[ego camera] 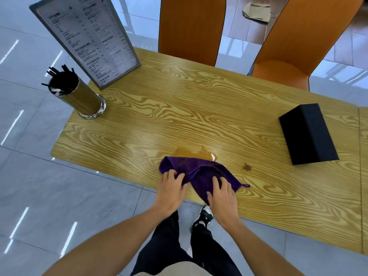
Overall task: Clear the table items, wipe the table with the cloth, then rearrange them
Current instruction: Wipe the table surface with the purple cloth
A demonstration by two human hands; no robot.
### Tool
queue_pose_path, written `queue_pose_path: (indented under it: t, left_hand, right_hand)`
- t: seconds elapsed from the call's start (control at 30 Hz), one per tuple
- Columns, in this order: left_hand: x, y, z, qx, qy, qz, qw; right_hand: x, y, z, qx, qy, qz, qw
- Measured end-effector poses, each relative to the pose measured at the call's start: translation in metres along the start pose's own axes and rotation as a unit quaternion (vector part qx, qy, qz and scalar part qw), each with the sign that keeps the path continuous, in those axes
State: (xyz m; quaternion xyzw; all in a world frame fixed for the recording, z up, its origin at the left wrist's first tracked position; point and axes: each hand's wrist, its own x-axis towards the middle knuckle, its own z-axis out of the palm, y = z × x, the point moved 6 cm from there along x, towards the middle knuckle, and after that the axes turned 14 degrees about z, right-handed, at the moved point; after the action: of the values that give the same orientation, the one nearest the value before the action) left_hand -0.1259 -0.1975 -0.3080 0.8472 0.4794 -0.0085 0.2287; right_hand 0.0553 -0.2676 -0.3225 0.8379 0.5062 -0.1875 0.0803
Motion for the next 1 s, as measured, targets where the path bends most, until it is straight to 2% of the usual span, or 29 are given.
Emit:
queue_pose_path:
  t: [0.13,0.27,0.33,0.47,0.57,0.7,1.0]
  left_hand:
    - [-0.013,0.004,0.008,0.028,0.016,-0.026,0.999]
    - [-0.008,0.000,0.003,0.014,0.065,-0.047,0.997]
    - [-0.002,-0.004,0.008,-0.003,0.055,-0.060,0.997]
    - [0.011,-0.008,0.020,-0.008,0.010,-0.084,0.996]
    - [0.022,-0.014,0.023,-0.016,-0.008,-0.100,0.995]
    - [0.046,-0.025,0.015,-0.033,-0.006,-0.073,0.997]
    - [0.119,-0.037,-0.006,-0.017,-0.063,0.066,0.996]
  right_hand:
    - [-0.003,0.008,0.016,0.030,-0.008,0.076,0.997]
    - [-0.004,0.001,0.023,0.017,-0.010,0.013,1.000]
    - [0.000,0.000,0.025,0.036,-0.009,0.020,0.999]
    - [0.016,-0.012,0.021,0.110,-0.009,0.090,0.990]
    - [0.033,-0.026,0.014,0.111,0.004,0.096,0.989]
    - [0.057,-0.038,0.009,0.085,0.001,0.059,0.995]
    - [0.129,-0.076,-0.019,0.045,-0.023,-0.053,0.997]
